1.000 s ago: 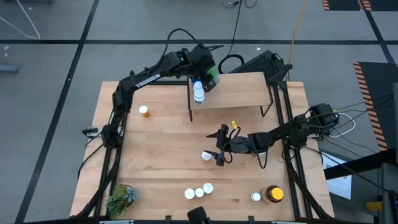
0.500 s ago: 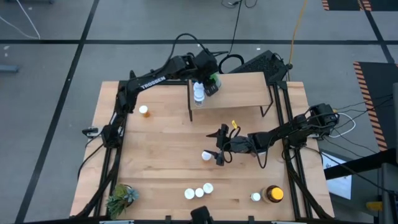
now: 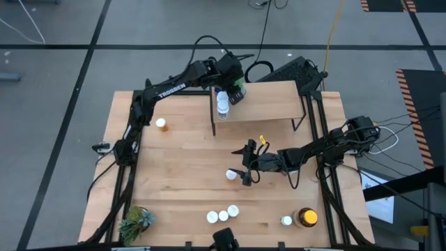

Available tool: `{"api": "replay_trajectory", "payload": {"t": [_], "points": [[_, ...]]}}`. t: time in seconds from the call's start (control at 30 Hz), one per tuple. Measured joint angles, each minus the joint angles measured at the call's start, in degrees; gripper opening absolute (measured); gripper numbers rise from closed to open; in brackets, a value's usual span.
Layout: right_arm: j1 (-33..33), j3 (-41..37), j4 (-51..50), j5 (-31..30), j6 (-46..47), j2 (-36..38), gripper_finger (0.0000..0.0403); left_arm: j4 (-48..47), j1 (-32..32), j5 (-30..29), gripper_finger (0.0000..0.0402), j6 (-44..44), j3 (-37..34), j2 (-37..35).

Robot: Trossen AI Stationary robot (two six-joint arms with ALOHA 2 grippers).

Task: Pick and place medicine bottles onto shelf by color
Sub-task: Put the green bottle on the shelf

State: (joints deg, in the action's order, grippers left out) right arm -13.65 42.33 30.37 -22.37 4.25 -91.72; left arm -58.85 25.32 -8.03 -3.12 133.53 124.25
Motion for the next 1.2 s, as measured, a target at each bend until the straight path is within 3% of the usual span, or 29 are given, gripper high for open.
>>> {"api": "replay_trajectory", "payload": {"t": [0.43, 1.2], "points": [[0.00, 0.00, 0.00, 0.00, 0.02, 0.00, 0.0313, -0.04, -0.06, 0.52, 0.0243, -1.26, 0.02, 0.00], [0.00, 0.00, -0.24, 0.00, 0.53, 0.00, 0.0313, -1.72, -0.07, -0.27, 0.0241, -2.38, 0.02, -0.36]]}}
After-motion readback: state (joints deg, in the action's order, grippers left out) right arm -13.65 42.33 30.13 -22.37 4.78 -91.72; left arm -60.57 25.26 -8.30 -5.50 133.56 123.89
